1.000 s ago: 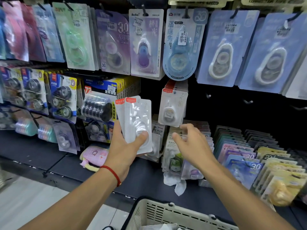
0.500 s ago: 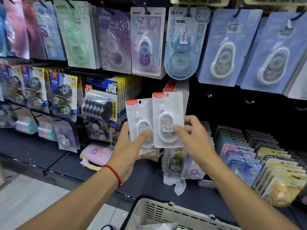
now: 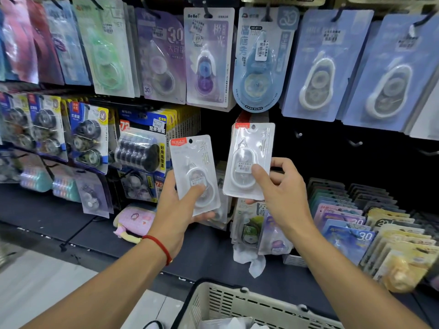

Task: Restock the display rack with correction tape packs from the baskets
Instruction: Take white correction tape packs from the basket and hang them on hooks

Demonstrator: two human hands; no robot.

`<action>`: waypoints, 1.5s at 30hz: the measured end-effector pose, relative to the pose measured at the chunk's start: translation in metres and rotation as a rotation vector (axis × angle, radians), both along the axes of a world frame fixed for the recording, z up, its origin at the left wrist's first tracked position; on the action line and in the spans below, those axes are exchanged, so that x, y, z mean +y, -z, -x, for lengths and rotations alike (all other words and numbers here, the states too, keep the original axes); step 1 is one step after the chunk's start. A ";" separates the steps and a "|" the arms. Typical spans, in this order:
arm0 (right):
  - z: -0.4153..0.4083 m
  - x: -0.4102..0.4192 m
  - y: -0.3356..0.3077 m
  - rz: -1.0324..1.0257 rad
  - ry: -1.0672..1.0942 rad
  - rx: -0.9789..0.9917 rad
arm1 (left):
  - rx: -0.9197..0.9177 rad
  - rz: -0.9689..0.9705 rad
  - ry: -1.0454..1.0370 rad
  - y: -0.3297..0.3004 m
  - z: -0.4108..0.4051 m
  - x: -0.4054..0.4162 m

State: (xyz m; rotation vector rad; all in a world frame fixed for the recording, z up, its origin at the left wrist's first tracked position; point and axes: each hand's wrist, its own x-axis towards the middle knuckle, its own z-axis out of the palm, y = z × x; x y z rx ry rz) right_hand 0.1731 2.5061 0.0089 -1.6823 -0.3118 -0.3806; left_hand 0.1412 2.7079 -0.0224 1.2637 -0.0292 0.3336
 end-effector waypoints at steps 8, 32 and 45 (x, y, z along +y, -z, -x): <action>0.002 0.002 0.005 0.044 0.037 -0.001 | -0.018 -0.014 0.004 0.001 0.000 0.000; -0.013 -0.010 0.021 0.821 0.411 -0.169 | -0.003 -0.003 -0.009 0.004 0.000 0.007; -0.041 0.013 0.018 1.043 0.247 -0.476 | -0.002 -0.032 0.036 0.004 -0.001 -0.011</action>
